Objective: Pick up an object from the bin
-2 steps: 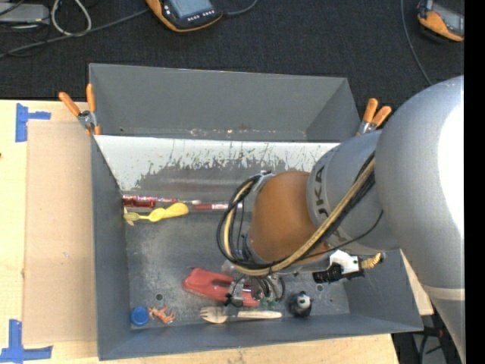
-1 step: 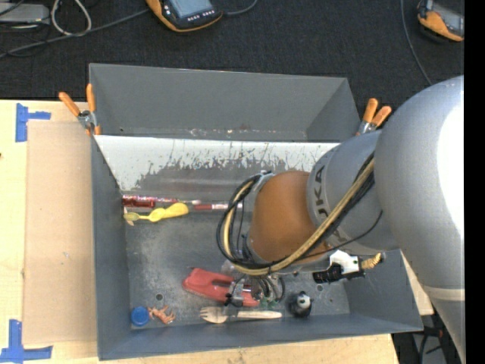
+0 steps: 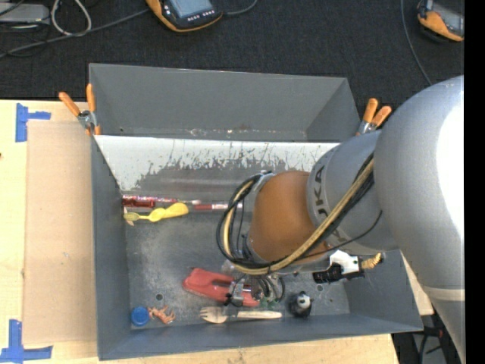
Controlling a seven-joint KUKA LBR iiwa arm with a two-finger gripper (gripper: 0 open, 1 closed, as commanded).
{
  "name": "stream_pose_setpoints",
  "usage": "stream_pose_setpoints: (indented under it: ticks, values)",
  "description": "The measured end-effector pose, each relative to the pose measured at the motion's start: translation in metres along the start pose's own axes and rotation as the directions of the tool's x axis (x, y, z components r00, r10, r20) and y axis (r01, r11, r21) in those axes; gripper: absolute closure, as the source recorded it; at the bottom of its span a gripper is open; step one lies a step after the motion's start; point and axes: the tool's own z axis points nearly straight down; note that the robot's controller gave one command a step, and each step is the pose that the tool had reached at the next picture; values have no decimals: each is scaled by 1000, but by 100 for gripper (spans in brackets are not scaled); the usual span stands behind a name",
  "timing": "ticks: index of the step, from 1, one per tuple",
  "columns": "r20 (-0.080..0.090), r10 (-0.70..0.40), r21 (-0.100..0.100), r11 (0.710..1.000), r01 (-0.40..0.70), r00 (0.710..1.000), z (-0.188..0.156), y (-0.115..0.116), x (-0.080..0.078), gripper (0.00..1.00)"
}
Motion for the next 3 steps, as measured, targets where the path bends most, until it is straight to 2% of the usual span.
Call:
stream_pose_setpoints:
  ticks: [3]
  values:
    - [0,2,0,1000,-2,1000,0,0,0,100]
